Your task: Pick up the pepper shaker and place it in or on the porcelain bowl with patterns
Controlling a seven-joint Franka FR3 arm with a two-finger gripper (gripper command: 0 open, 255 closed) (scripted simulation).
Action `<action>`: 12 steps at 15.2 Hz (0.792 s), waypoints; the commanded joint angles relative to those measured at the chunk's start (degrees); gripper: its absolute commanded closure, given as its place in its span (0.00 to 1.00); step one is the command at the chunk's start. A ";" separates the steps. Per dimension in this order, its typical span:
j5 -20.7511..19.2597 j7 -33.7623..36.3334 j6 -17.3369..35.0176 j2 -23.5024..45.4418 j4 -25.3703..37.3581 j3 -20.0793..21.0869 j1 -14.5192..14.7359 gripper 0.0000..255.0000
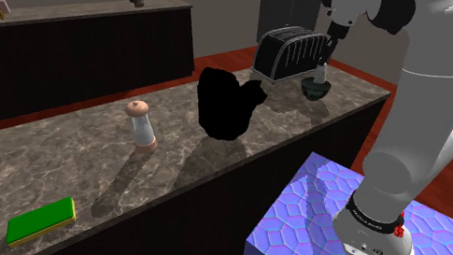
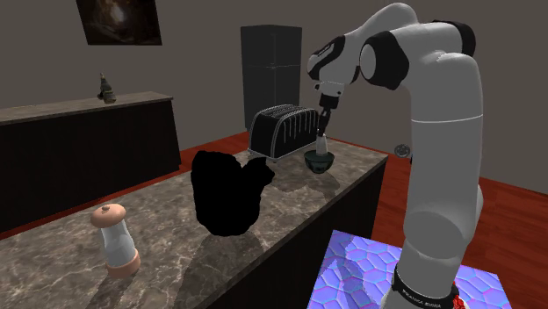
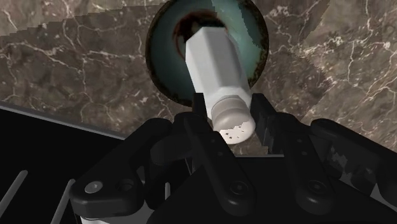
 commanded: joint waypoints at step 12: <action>0.51 -0.50 1.51 0.50 -1.15 0.16 -0.04 0.00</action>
